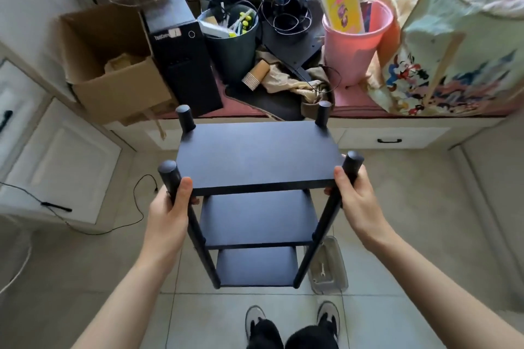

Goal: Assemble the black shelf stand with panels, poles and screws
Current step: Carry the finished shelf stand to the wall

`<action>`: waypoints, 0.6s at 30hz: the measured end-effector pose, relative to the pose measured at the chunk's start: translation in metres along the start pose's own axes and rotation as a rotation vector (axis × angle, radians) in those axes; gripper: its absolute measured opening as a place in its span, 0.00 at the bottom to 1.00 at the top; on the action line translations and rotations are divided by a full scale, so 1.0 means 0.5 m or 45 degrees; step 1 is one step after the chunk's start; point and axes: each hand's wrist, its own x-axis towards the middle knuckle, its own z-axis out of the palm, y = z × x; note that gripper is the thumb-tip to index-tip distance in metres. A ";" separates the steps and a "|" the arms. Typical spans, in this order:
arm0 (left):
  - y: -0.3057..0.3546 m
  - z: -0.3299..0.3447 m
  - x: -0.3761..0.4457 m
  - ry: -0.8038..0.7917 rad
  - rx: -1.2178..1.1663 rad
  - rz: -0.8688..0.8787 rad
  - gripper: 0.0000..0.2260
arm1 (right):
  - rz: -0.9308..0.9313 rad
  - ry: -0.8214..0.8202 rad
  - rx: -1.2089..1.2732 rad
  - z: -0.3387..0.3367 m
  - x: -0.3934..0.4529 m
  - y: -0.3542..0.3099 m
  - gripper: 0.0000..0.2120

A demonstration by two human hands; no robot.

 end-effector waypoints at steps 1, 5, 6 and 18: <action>0.023 -0.006 -0.016 -0.014 0.003 -0.001 0.17 | -0.012 0.015 0.014 -0.009 -0.019 -0.021 0.06; 0.086 -0.018 -0.071 -0.136 -0.034 -0.061 0.20 | -0.019 0.059 0.038 -0.050 -0.093 -0.081 0.12; 0.100 -0.017 -0.084 -0.187 -0.049 -0.084 0.24 | -0.017 0.078 0.054 -0.061 -0.111 -0.092 0.12; 0.189 0.146 -0.215 -0.466 -0.127 -0.125 0.30 | 0.015 0.380 0.135 -0.261 -0.234 -0.136 0.41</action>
